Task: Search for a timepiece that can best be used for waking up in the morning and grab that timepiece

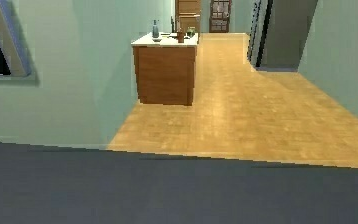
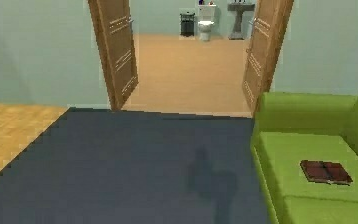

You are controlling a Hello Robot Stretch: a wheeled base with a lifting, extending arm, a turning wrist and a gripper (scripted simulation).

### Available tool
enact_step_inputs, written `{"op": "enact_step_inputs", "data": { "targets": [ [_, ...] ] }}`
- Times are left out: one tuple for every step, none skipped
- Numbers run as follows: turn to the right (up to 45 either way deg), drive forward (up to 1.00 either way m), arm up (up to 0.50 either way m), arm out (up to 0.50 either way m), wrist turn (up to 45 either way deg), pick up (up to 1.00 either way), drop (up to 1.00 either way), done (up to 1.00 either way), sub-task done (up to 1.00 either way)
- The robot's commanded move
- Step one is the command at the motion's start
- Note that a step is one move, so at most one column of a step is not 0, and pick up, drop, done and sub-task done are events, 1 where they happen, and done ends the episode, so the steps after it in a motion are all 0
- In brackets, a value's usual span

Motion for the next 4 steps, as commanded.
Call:
{"op": "enact_step_inputs", "data": {
  "targets": [
    [18.0,0.00,0.00,0.00,0.0,0.00,0.00,0.00,0.00],
    [0.0,1.00,0.00,0.00,0.0,0.00,0.00,0.00,0.00],
    [0.0,1.00,0.00,0.00,0.0,0.00,0.00,0.00,0.00],
    [0.0,0.60,0.00,0.00,0.0,0.00,0.00,0.00,0.00]
  ]
}}
